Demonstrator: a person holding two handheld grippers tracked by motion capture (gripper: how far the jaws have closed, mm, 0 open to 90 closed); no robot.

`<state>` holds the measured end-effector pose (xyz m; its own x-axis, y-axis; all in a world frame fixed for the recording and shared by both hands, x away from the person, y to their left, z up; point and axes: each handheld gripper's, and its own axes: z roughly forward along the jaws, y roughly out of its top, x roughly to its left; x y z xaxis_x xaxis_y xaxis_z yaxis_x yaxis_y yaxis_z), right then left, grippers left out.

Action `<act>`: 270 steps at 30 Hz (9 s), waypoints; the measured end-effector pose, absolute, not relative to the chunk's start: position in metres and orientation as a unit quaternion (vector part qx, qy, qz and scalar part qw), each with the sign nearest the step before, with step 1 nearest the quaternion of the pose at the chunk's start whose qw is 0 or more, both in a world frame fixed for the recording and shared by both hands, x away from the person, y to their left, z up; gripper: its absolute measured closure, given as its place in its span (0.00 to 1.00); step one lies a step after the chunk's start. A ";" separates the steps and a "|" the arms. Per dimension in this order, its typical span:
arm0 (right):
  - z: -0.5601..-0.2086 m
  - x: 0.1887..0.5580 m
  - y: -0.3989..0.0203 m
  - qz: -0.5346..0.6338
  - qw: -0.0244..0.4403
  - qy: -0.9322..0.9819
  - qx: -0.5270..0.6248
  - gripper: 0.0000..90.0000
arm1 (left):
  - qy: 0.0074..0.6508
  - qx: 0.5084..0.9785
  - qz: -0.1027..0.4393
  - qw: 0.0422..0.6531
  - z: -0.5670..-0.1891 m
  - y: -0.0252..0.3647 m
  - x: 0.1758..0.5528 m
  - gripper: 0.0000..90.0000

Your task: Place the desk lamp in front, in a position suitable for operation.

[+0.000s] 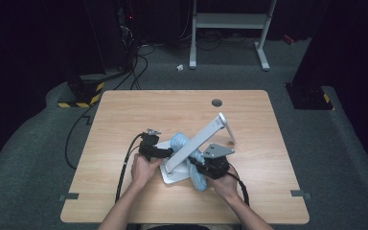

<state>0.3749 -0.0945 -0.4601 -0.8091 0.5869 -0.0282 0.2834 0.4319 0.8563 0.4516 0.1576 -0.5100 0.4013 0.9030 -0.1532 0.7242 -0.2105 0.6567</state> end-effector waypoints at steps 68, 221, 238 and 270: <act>-0.491 0.410 -0.086 0.347 0.164 0.873 0.302 0.79 | 0.517 0.768 0.137 0.352 -0.503 0.151 0.427 0.49; -0.480 0.369 -0.140 0.303 0.182 0.884 0.306 0.80 | 0.491 0.799 0.093 0.335 -0.496 0.161 0.465 0.41; -0.495 0.388 -0.138 0.288 0.180 0.880 0.332 0.77 | 0.458 0.814 0.037 0.355 -0.503 0.149 0.429 0.59; -0.427 0.398 -0.096 0.412 0.179 0.849 0.276 0.77 | 0.451 0.795 0.044 0.403 -0.515 0.114 0.404 0.52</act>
<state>0.3981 -0.0957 -0.4272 -0.7833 0.6169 -0.0765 0.3215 0.5073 0.7995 0.4036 0.1140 -0.5148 0.5886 0.7533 -0.2934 0.6816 -0.2673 0.6811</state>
